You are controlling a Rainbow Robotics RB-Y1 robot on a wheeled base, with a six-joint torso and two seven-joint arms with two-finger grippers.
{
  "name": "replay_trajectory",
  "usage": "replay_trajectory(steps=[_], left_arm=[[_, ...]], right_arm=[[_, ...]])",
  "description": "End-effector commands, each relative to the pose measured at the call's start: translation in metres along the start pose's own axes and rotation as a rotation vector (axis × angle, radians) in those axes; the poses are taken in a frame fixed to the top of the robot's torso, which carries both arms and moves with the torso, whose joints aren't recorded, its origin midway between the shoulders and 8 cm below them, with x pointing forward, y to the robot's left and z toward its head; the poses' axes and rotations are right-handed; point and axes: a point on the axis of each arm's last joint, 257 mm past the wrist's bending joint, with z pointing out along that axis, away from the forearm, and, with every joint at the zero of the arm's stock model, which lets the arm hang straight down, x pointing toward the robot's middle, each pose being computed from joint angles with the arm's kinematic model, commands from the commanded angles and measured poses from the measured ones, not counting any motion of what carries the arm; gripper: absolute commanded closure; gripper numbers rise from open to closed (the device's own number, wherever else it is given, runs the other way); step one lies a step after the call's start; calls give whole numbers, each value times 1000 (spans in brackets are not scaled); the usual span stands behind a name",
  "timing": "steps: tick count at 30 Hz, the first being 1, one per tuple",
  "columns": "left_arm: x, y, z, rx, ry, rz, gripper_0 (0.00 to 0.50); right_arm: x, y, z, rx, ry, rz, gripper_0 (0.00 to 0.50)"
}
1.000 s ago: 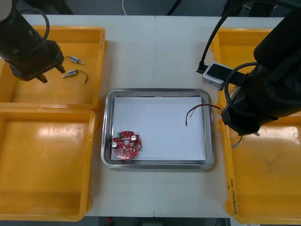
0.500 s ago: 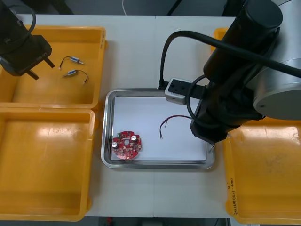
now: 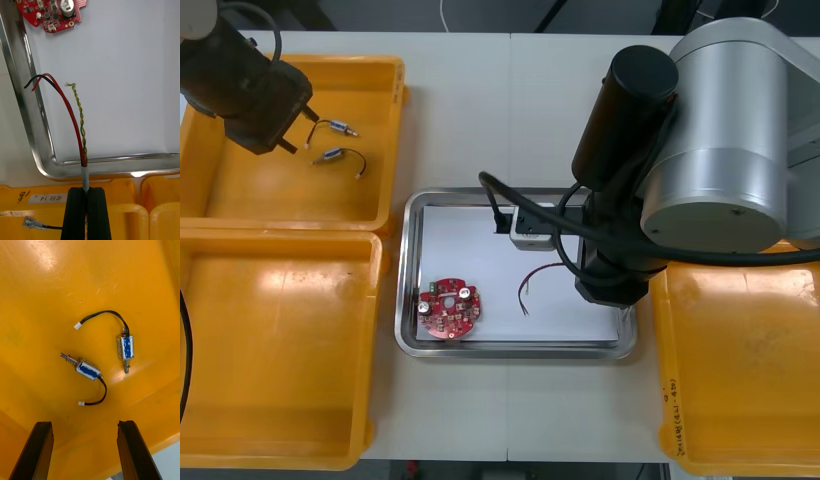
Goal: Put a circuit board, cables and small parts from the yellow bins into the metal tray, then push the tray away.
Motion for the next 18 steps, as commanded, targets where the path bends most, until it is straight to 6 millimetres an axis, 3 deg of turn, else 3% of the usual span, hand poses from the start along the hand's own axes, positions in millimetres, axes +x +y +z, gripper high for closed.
replay_trajectory(steps=[1, 12, 18], left_arm=[[3, -31, 0, 34, -36, 18, 0], [-17, -34, 37, 51, -110, 12, 0], [-15, -39, 51, 76, -116, 14, 0]], right_arm=[[-19, 2, 5, 27, -1, -128, 500], [-41, 4, 39, 19, -16, -130, 500], [-48, 0, 64, 25, -33, -117, 500]])
